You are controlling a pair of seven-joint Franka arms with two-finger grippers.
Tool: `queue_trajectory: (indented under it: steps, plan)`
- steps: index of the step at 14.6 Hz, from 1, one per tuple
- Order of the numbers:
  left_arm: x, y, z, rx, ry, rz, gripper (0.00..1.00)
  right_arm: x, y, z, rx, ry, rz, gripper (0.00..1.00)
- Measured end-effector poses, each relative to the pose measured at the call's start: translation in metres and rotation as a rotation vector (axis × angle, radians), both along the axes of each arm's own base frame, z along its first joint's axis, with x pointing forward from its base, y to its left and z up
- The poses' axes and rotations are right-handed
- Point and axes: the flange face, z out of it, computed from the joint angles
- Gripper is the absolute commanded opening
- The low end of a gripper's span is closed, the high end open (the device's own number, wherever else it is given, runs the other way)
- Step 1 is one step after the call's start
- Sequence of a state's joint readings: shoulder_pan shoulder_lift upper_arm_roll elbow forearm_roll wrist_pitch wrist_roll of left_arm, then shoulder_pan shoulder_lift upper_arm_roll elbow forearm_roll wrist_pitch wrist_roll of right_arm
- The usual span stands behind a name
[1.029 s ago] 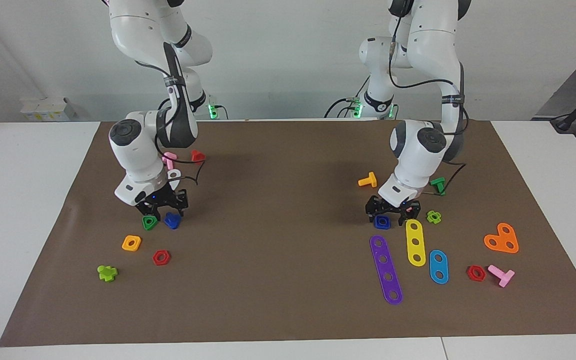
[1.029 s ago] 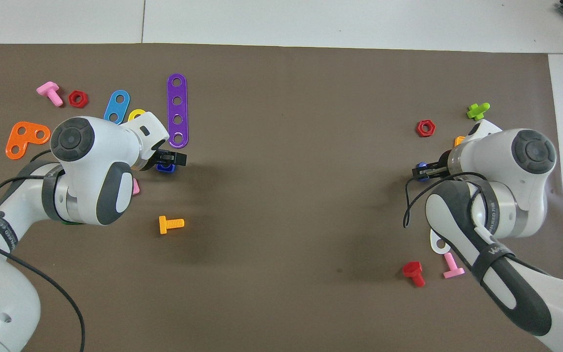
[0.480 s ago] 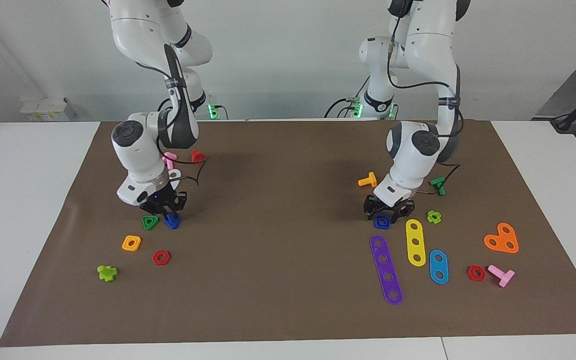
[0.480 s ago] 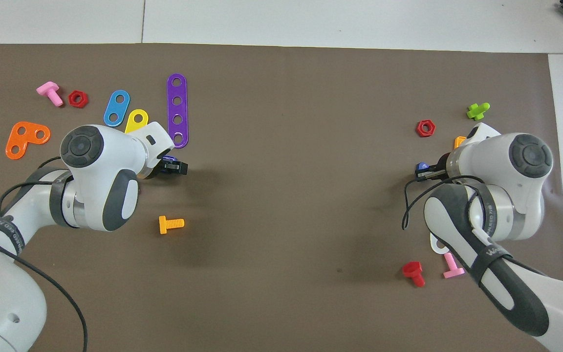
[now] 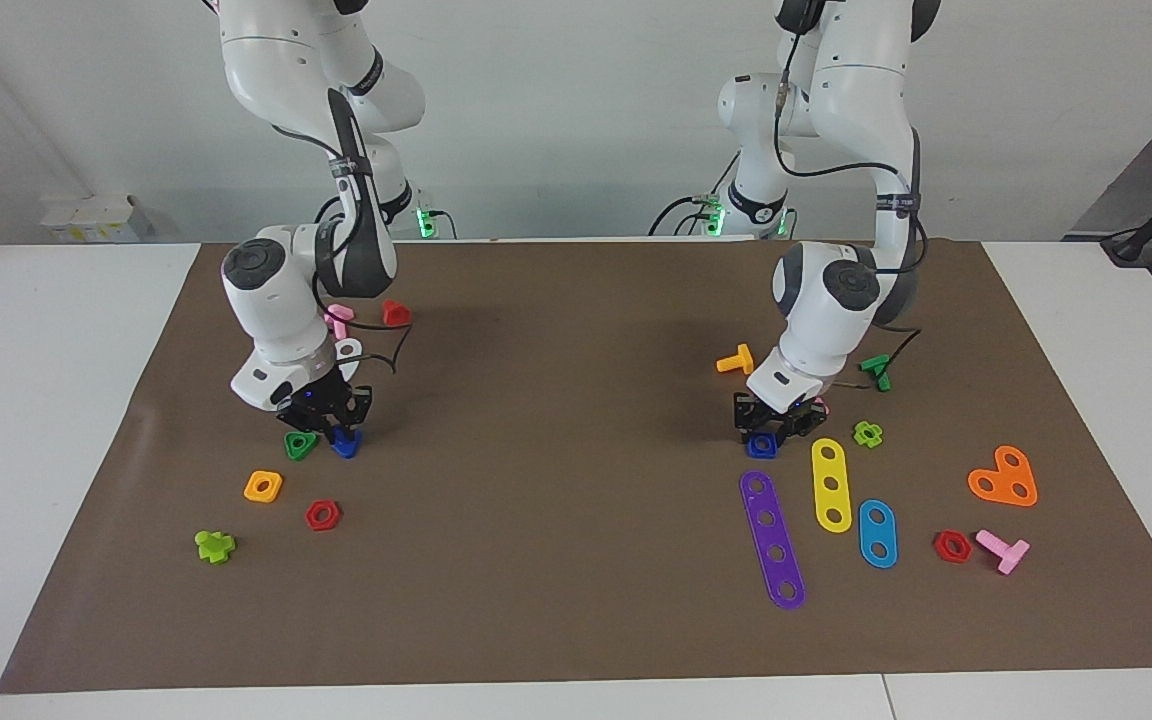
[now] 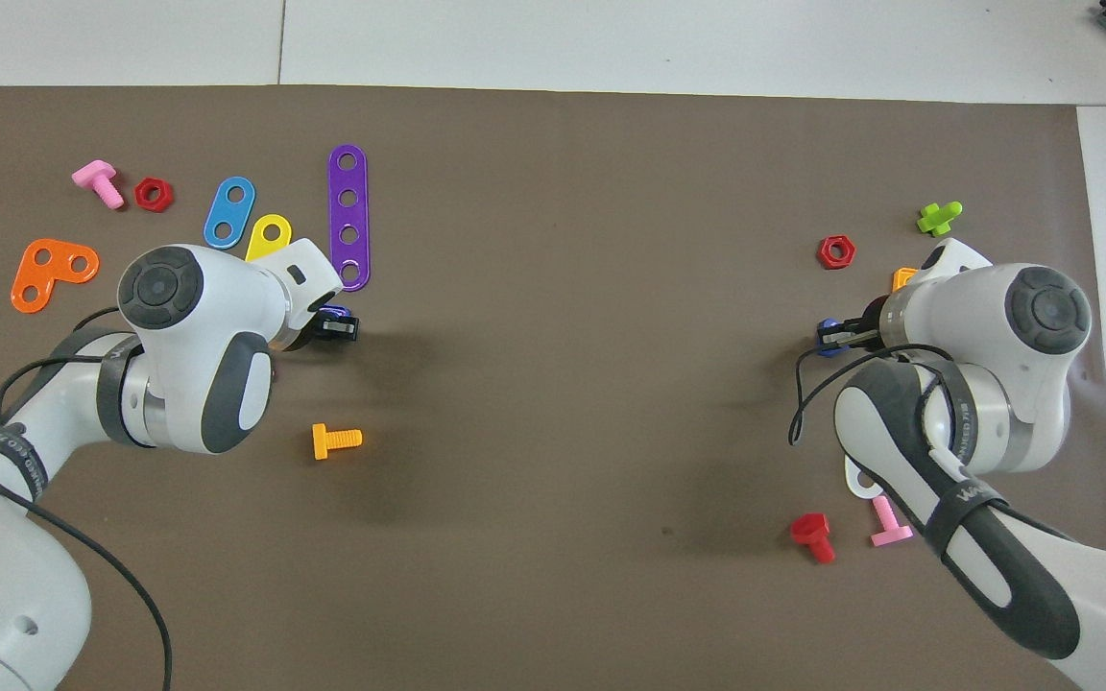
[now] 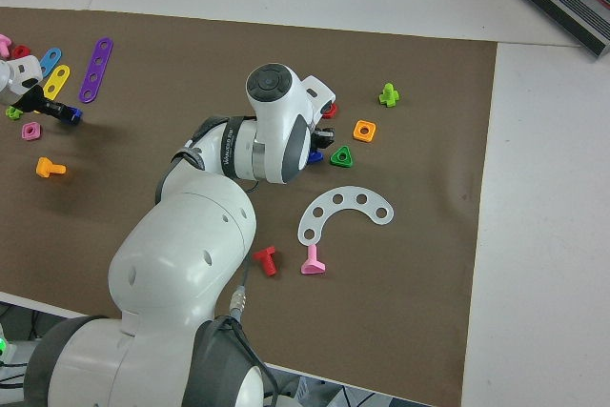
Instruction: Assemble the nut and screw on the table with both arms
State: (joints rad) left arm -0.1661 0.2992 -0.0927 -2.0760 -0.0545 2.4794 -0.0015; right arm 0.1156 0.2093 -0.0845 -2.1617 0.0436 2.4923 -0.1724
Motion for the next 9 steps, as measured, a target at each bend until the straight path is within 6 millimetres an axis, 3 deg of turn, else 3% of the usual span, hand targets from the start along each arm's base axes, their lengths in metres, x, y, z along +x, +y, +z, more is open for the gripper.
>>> queue_trajectory:
  steps: [4, 7, 8, 9]
  plan:
    - [0.000, 0.000, 0.000, 0.000, -0.001, -0.003, 0.18, 0.000, -0.001, 0.000, 0.003, 0.000, -0.005, 0.27]
    - [0.005, 0.001, 0.006, -0.002, -0.013, 0.000, 0.14, 0.000, -0.001, -0.001, 0.006, 0.001, -0.007, 0.27]
    - [0.007, 0.001, 0.009, -0.003, -0.017, 0.000, 0.14, -0.001, -0.001, -0.001, 0.006, 0.002, -0.008, 0.23]
    - [0.010, 0.000, 0.013, -0.004, -0.021, 0.001, 0.14, -0.001, -0.001, -0.001, 0.007, 0.002, -0.009, 0.00]
